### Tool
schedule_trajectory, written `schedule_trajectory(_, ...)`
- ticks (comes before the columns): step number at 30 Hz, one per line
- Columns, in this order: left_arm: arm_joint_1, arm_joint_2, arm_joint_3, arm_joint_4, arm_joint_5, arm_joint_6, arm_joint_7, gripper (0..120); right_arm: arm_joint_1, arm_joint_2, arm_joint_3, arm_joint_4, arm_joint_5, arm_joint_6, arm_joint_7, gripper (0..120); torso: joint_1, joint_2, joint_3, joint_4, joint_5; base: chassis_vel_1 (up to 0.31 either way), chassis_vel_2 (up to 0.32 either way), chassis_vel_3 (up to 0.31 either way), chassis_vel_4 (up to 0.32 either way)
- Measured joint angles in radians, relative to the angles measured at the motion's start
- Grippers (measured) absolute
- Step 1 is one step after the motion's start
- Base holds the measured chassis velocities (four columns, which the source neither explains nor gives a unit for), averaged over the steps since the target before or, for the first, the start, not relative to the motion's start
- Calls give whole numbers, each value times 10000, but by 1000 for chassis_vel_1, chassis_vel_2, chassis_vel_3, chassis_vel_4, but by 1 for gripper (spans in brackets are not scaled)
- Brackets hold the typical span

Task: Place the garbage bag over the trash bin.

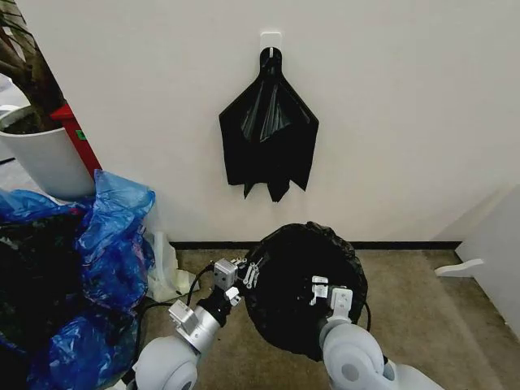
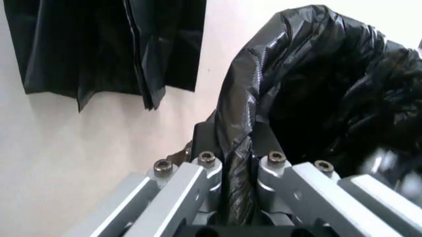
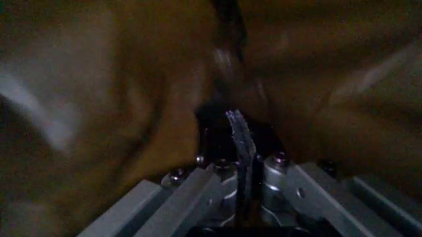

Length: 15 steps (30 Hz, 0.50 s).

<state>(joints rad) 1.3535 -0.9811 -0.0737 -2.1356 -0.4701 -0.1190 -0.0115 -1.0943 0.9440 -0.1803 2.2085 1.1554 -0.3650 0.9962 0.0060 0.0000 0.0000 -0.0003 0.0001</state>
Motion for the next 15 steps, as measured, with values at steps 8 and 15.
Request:
schedule_trajectory(8, 78, -44, 269, 159, 444, -2, 256, 4, 200, -105, 106, 577, 294, 14, 31, 0, 0, 0, 0, 0, -1, 0, 0, 0, 0)
schedule_trajectory(15, 146, -23, 281, -27, 454, -20, 336, 4, 306, 181, 67, -161, 195, 14, 111, 0, 0, 0, 0, 1, -1, 0, 0, 0, 0)
